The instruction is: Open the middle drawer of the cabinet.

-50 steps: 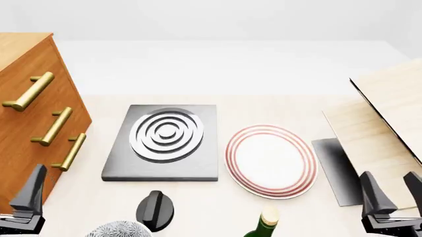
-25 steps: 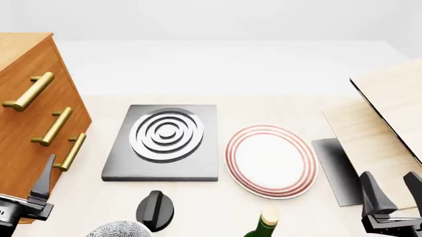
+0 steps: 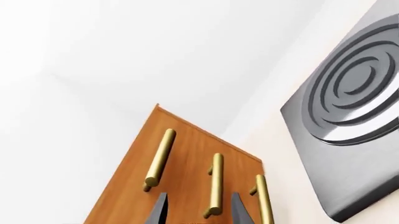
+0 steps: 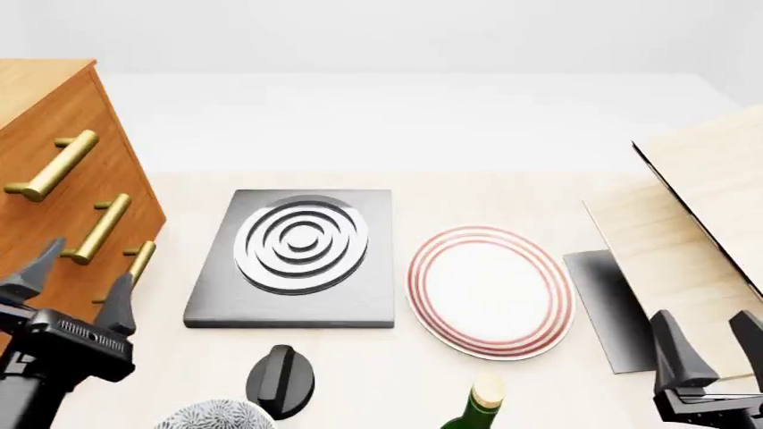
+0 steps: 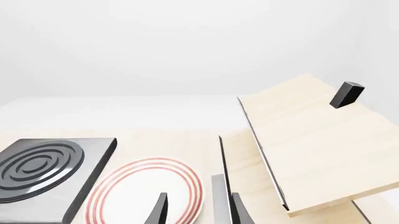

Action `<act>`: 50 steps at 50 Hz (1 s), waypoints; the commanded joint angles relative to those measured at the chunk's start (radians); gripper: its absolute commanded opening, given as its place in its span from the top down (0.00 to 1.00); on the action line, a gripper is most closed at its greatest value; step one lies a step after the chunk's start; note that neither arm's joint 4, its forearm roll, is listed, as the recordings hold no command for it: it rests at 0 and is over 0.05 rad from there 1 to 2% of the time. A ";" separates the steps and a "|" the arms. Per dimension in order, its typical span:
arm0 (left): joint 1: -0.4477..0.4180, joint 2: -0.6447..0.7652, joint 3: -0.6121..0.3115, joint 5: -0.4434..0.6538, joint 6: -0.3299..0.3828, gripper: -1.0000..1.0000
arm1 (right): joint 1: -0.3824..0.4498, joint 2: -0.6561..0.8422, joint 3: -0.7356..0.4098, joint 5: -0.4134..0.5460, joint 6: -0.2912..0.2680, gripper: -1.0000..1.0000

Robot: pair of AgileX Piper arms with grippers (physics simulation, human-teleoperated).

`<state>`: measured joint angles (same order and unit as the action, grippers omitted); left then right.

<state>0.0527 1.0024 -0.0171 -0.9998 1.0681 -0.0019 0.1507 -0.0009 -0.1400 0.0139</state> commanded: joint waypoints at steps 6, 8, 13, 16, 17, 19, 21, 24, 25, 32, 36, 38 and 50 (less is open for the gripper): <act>0.025 0.287 0.017 -0.220 0.080 0.00 | 0.000 -0.001 0.000 0.000 0.000 0.00; 0.034 0.293 0.017 -0.220 0.080 0.00 | 0.000 0.000 0.000 0.000 0.000 0.00; 0.044 0.314 0.017 -0.220 0.082 0.00 | 0.000 0.000 0.000 0.000 0.000 0.00; 0.052 0.322 0.016 -0.220 0.084 0.00 | 0.000 -0.001 0.000 0.001 0.000 0.00; 0.054 0.322 0.015 -0.220 0.090 0.00 | 0.000 -0.001 0.000 0.001 -0.001 0.00; 0.056 0.321 0.014 -0.220 0.099 0.00 | 0.000 0.000 0.000 0.000 0.000 0.00; 0.058 0.325 0.013 -0.220 0.108 0.00 | 0.000 0.000 0.000 0.000 0.000 0.00; 0.063 0.334 0.011 -0.220 0.115 0.00 | 0.000 0.000 0.000 0.000 0.000 0.00; 0.064 0.334 0.011 -0.220 0.119 0.00 | 0.000 0.000 0.000 0.000 0.000 0.00; 0.076 0.344 0.008 -0.220 0.136 0.00 | 0.000 0.000 0.000 0.000 0.000 0.00; 0.078 0.346 0.002 -0.220 0.143 0.00 | 0.000 -0.001 0.000 0.001 0.000 0.00; 0.079 0.355 -0.005 -0.220 0.146 0.00 | 0.000 0.000 0.000 0.000 0.000 0.00; 0.147 0.480 -0.135 -0.220 0.223 0.00 | 0.000 0.000 0.000 0.000 0.000 0.00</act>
<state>0.1620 1.4129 -0.0819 -1.2186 1.2440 -0.0019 0.1504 -0.0009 -0.1397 0.0138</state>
